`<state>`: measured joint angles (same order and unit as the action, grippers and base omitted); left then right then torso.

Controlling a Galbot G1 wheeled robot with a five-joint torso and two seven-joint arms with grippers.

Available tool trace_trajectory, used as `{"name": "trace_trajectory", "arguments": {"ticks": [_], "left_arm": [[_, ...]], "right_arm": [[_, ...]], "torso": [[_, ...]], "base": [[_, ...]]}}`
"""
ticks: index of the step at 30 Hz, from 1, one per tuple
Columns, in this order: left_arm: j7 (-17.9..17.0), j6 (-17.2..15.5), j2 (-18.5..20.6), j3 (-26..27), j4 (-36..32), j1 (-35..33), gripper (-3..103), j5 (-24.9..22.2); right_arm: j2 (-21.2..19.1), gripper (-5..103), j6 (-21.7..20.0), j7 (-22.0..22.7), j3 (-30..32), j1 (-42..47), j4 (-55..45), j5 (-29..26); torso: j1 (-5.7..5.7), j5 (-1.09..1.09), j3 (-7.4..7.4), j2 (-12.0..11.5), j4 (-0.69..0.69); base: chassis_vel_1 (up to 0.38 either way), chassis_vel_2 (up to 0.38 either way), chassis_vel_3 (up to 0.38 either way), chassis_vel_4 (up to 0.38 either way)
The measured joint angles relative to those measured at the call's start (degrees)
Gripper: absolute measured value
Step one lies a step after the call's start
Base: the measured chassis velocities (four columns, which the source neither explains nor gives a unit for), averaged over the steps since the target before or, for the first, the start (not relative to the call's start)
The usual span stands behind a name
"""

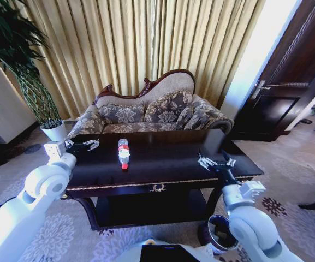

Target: Move to the front of the table and place the trash on the table into the trash bin.

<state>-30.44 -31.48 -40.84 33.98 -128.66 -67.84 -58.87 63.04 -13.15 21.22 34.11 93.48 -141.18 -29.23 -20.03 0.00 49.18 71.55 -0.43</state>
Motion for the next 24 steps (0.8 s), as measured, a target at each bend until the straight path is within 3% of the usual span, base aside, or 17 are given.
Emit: {"name": "trace_trajectory", "arguments": {"ticks": [24], "left_arm": [[0.00,0.01,-0.01,0.02,-0.02,-0.02,100,0.03]], "right_arm": [[0.00,100,0.03,-0.01,-0.01,0.00,0.02,0.01]], "torso": [[-0.01,0.00,0.00,0.00,0.00]], "base": [[0.000,0.000,0.000,0.000]]}}
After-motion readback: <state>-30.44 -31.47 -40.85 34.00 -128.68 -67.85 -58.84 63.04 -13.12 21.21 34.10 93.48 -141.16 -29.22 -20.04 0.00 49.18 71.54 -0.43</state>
